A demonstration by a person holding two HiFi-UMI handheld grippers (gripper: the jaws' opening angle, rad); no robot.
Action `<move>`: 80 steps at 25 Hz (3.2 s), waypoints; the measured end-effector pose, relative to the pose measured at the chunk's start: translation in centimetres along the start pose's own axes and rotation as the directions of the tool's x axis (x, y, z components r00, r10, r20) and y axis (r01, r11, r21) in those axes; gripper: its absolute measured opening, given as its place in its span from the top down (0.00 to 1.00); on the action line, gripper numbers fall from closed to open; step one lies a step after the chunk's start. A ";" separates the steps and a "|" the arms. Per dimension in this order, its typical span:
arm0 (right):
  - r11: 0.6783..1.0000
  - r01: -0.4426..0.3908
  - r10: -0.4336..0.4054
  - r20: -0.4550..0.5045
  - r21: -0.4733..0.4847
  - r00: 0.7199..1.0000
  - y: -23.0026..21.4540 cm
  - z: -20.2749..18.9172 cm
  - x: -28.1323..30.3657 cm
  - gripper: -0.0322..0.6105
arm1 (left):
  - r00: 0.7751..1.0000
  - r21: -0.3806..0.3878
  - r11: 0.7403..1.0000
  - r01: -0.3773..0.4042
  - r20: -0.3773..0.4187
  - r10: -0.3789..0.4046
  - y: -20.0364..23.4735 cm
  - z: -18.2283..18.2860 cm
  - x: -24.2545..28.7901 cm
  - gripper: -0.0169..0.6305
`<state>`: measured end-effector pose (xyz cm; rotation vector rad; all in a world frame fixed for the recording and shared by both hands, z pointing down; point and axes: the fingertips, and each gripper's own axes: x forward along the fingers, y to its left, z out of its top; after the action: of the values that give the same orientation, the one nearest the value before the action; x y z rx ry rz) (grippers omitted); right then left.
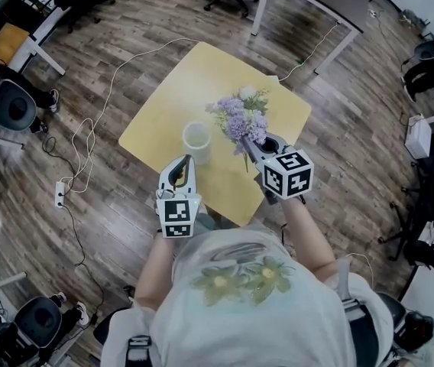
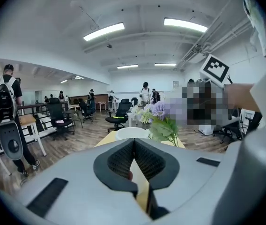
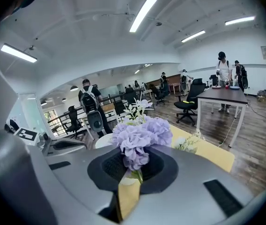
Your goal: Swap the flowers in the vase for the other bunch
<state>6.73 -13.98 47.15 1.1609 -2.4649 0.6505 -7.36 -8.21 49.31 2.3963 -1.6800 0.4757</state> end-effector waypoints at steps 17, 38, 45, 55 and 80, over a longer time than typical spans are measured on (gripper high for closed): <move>0.996 -0.003 0.014 -0.122 0.087 0.992 -3.6 -4.7 6.6 0.87 | 0.992 -0.022 0.992 0.126 -0.027 -0.127 -2.8 0.2 2.4 0.95; 0.993 -0.077 0.101 -0.341 0.085 0.935 -6.7 -10.7 18.0 0.87 | 0.971 -0.116 0.974 0.196 -0.112 -0.209 -4.8 -3.8 7.8 0.95; 0.986 -0.125 0.156 -0.349 0.110 0.924 -6.1 -11.4 19.8 0.83 | 0.965 -0.156 0.966 0.205 -0.135 -0.226 -5.2 -5.3 8.5 0.95; 0.989 -0.134 0.145 -0.338 0.055 0.930 -6.4 -10.3 18.4 0.64 | 0.957 -0.172 0.958 0.229 -0.138 -0.254 -6.4 -5.6 9.2 0.95; 0.970 0.101 -0.063 -0.169 0.223 0.984 -18.7 -5.1 13.7 0.60 | 0.904 -0.189 0.909 0.371 -0.149 -0.400 -12.0 -2.5 12.5 0.95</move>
<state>13.66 -30.37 62.81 1.2337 -2.2387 0.9867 7.37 -14.27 56.55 2.3987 -1.0816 0.4628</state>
